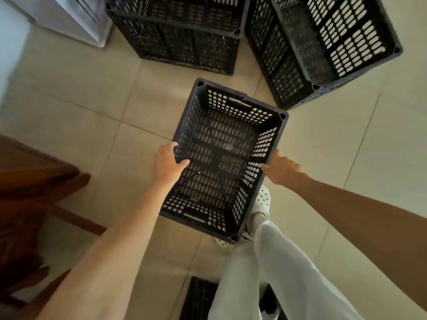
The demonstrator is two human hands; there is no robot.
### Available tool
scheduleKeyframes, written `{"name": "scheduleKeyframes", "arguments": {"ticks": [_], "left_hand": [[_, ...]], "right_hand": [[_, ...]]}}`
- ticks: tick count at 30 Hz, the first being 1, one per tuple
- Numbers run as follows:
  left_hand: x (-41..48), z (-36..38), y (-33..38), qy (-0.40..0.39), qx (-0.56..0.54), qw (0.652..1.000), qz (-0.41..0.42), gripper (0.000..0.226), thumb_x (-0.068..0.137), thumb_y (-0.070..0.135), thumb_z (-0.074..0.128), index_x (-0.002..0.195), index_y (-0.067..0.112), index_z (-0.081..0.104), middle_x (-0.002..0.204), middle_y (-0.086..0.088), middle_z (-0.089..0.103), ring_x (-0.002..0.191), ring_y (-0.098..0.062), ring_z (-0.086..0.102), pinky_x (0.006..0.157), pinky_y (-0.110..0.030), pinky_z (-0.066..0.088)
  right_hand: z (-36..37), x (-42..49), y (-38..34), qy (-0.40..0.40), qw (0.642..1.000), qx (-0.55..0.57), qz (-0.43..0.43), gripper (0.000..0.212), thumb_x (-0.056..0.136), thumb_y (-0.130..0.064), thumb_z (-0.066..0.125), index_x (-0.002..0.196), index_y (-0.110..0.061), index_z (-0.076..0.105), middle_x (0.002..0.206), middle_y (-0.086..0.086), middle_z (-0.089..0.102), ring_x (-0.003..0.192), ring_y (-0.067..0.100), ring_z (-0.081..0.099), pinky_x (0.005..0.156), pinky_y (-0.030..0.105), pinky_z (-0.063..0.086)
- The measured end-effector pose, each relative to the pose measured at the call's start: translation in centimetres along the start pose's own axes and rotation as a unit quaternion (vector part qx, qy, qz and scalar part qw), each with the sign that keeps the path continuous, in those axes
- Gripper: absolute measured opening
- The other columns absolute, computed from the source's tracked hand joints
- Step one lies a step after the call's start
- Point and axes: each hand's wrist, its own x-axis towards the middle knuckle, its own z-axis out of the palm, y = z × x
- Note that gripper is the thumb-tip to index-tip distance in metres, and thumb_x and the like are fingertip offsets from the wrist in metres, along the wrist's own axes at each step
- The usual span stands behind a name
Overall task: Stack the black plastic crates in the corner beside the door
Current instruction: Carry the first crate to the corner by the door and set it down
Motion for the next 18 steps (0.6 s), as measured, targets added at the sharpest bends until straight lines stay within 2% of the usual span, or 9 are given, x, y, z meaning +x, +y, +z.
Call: {"name": "scheduleKeyframes", "arguments": {"ticks": [2,4,6,8,12,14,16,18], "left_hand": [[1.0,1.6,-1.1,0.004,0.013,1.000,-0.014,0.073,0.084,0.034,0.074,0.145,0.015,0.039,0.145,-0.008,0.045,0.134,-0.027,0.045,0.107,-0.045,0.043],[1.9,3.2,-2.7,-0.002,0.015,0.999,-0.038,0.082,0.085,0.037,0.073,0.150,0.013,0.029,0.152,-0.010,0.037,0.139,-0.030,0.039,0.110,-0.050,0.041],[2.9,4.8,-4.0,-0.019,0.004,0.997,-0.073,0.091,0.086,0.041,0.071,0.154,0.012,0.018,0.158,-0.012,0.027,0.144,-0.031,0.031,0.113,-0.052,0.035],[3.5,5.5,-4.8,-0.040,-0.029,0.993,-0.107,0.095,0.086,0.044,0.070,0.155,0.010,0.015,0.158,-0.013,0.024,0.143,-0.033,0.032,0.113,-0.053,0.035],[4.7,6.1,-5.3,-0.051,-0.094,0.986,-0.130,0.096,0.081,0.048,0.073,0.153,0.010,0.021,0.154,-0.013,0.028,0.140,-0.032,0.036,0.112,-0.052,0.037],[5.6,5.5,-5.0,-0.074,-0.138,0.973,-0.167,0.094,0.077,0.049,0.077,0.148,0.011,0.029,0.150,-0.013,0.036,0.137,-0.031,0.040,0.110,-0.049,0.039],[6.2,4.8,-4.7,-0.095,-0.178,0.955,-0.218,0.087,0.073,0.052,0.079,0.139,0.008,0.043,0.142,-0.011,0.048,0.126,-0.027,0.048,0.099,-0.043,0.041],[6.0,4.4,-4.3,-0.112,-0.215,0.942,-0.230,0.075,0.072,0.053,0.080,0.128,0.009,0.055,0.126,-0.005,0.059,0.117,-0.023,0.053,0.088,-0.034,0.039]], "right_hand": [[1.9,1.3,0.3,-0.025,0.998,0.030,0.039,0.071,0.097,-0.052,0.038,0.147,-0.006,0.019,0.132,0.017,0.054,0.115,0.037,0.056,0.084,0.042,0.044],[4.0,2.4,0.4,-0.063,0.989,0.109,0.072,0.070,0.095,-0.052,0.043,0.144,-0.005,0.024,0.135,0.017,0.050,0.118,0.037,0.053,0.086,0.042,0.044],[5.9,3.7,0.2,-0.087,0.969,0.208,0.101,0.068,0.095,-0.048,0.048,0.142,-0.003,0.027,0.135,0.019,0.049,0.119,0.037,0.052,0.086,0.040,0.045],[7.0,4.2,-0.1,-0.085,0.945,0.289,0.123,0.064,0.095,-0.045,0.051,0.140,-0.003,0.030,0.131,0.018,0.052,0.115,0.035,0.056,0.081,0.038,0.046],[8.3,5.0,0.2,-0.077,0.897,0.411,0.143,0.054,0.094,-0.040,0.055,0.133,-0.003,0.044,0.122,0.015,0.060,0.105,0.032,0.061,0.079,0.037,0.052],[8.3,5.0,0.4,-0.097,0.875,0.454,0.137,0.052,0.094,-0.040,0.056,0.129,-0.003,0.050,0.112,0.012,0.062,0.095,0.028,0.061,0.072,0.034,0.051],[8.2,4.8,0.7,-0.106,0.858,0.483,0.138,0.055,0.091,-0.043,0.059,0.129,-0.004,0.051,0.116,0.013,0.062,0.098,0.028,0.061,0.081,0.035,0.051],[8.1,4.5,1.6,-0.093,0.860,0.480,0.145,0.062,0.088,-0.045,0.062,0.133,-0.004,0.048,0.124,0.015,0.060,0.109,0.032,0.060,0.092,0.038,0.050]]}}
